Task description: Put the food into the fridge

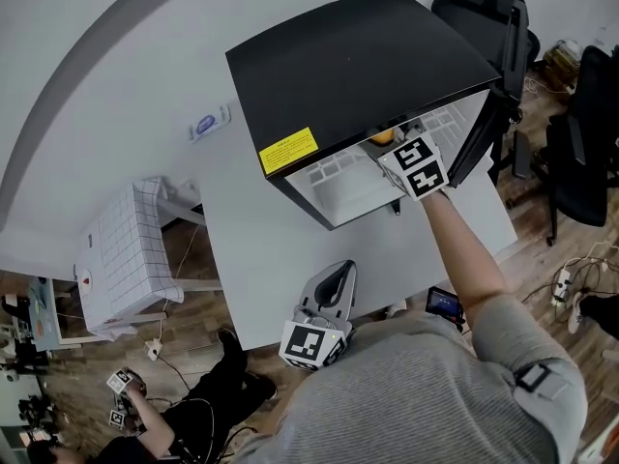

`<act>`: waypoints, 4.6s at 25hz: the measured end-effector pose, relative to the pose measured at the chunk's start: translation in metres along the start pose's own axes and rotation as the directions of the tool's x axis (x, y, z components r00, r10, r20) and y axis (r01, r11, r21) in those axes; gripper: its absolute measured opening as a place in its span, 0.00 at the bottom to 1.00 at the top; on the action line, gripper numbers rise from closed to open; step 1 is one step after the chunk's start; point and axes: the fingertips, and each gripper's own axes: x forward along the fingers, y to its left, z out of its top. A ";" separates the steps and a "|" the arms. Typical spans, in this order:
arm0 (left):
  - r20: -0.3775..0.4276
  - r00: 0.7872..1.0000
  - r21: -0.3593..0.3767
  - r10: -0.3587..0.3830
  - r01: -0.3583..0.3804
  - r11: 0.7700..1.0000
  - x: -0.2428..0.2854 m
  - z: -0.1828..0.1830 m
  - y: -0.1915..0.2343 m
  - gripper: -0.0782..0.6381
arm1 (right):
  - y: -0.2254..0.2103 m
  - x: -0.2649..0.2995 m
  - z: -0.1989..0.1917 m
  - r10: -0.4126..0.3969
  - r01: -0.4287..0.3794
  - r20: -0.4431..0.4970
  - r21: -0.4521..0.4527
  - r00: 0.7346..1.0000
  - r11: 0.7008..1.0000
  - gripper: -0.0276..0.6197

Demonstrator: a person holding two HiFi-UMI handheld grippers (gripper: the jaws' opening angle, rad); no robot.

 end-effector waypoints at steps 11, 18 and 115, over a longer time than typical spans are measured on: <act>-0.011 1.000 -0.007 0.022 -0.022 1.000 0.006 0.000 0.016 0.12 | 0.002 0.019 -0.015 -0.120 0.105 -0.116 -0.130 0.986 0.986 0.57; 0.004 1.000 -0.006 -0.011 0.011 1.000 0.005 0.003 0.006 0.12 | -0.001 0.024 -0.019 -0.143 0.124 -0.169 -0.120 0.975 0.985 0.57; 0.023 0.981 0.101 -0.192 0.188 0.977 0.039 0.010 -0.066 0.12 | 0.092 -0.223 -0.015 0.016 -0.069 0.231 0.221 0.973 0.973 0.06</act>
